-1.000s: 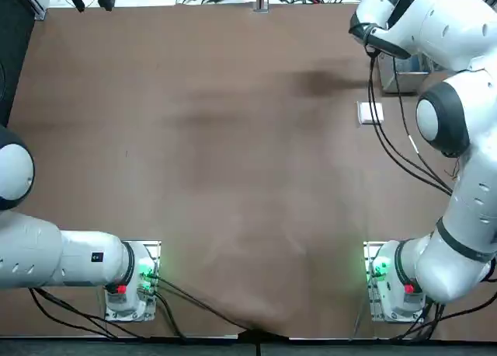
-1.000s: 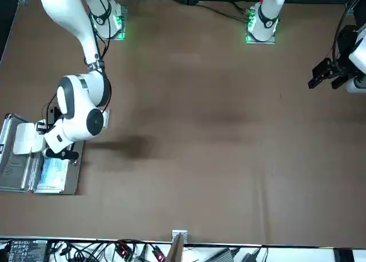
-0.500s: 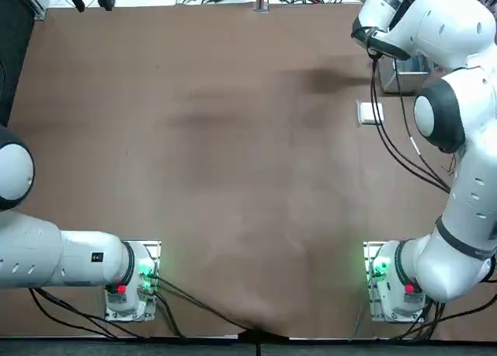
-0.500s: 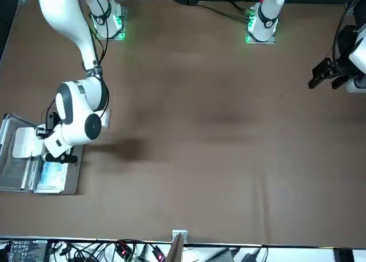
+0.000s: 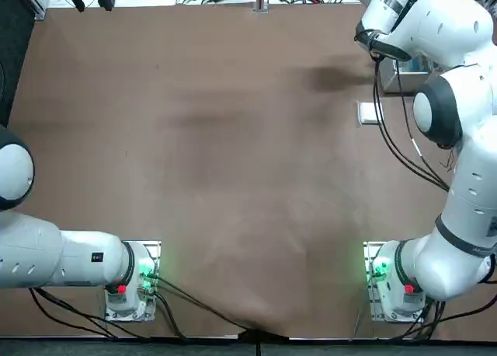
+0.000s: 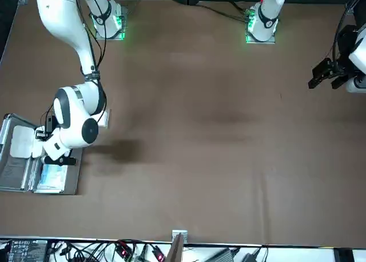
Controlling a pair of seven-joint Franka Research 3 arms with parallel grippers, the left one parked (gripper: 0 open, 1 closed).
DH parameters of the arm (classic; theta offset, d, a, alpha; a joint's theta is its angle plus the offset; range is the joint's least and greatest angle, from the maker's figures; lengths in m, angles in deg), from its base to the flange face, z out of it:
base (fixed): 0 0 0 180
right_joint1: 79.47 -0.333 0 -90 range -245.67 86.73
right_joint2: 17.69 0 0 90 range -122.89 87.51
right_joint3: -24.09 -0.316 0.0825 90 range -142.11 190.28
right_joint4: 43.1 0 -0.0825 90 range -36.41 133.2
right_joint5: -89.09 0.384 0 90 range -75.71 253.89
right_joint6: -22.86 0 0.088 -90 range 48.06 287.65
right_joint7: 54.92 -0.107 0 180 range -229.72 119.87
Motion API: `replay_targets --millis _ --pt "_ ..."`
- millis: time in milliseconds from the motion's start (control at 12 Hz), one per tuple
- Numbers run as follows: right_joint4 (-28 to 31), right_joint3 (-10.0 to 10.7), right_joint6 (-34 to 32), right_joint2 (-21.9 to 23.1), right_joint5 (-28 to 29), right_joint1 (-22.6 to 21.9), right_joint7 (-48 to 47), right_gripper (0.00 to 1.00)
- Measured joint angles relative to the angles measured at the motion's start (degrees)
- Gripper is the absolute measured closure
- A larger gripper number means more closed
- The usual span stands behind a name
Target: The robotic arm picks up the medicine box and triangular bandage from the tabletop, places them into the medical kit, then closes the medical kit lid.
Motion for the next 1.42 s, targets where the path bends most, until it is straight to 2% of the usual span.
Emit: replay_targets --millis 333,750,1167,1417 --pt "0.0 0.0 0.8 -0.5 0.7 0.1 -0.1 0.97" --pt "0.0 0.0 3.9 -1.0 6.4 0.8 0.0 0.97" --pt "0.0 0.0 5.9 -1.5 7.0 3.0 0.0 0.97" --pt "0.0 0.0 6.7 -1.6 7.1 3.6 0.0 0.93"
